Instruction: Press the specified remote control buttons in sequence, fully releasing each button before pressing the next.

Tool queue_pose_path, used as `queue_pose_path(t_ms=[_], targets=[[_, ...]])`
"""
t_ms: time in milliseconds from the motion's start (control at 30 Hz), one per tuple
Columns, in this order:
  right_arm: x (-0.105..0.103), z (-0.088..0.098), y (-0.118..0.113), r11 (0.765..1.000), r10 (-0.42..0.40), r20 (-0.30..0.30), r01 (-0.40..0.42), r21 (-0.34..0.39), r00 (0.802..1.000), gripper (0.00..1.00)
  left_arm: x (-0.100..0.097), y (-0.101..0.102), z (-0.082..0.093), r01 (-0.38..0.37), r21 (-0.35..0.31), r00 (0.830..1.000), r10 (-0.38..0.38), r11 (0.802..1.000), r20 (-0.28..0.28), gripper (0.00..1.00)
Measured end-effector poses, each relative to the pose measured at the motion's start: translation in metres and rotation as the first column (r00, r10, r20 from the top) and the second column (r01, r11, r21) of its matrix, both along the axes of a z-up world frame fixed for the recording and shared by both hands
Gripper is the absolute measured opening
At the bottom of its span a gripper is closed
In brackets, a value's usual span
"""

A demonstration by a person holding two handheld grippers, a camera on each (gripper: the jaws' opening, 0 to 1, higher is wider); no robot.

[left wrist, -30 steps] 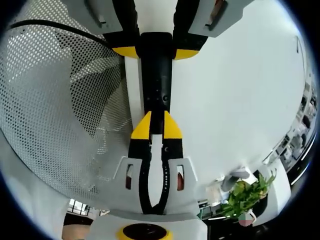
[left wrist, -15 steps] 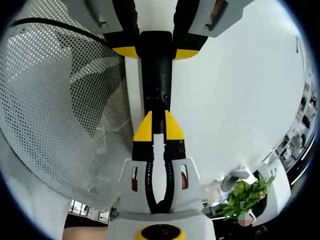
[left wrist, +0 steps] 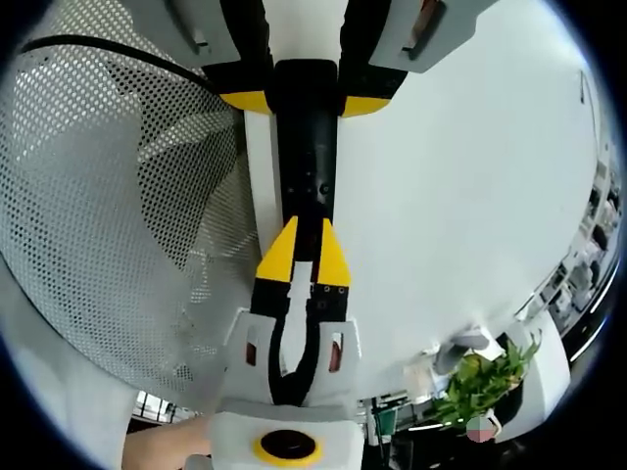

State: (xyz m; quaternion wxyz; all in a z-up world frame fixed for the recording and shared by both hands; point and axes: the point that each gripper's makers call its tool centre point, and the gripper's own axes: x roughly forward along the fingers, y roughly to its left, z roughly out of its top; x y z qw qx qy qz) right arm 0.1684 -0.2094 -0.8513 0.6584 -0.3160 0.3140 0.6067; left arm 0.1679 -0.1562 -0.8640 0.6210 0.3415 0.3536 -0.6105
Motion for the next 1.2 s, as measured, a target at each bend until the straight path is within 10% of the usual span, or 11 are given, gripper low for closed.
queue_pose_path(t_ms=[1200], targets=[[-0.0002, -0.0037, 0.0085, 0.981, 0.007, -0.04, -0.015, -0.195, 0.999, 0.03, 0.0003, -0.0001, -0.0003, 0.011, 0.002, 1.0, -0.011, 1.0, 0.0, 0.25]])
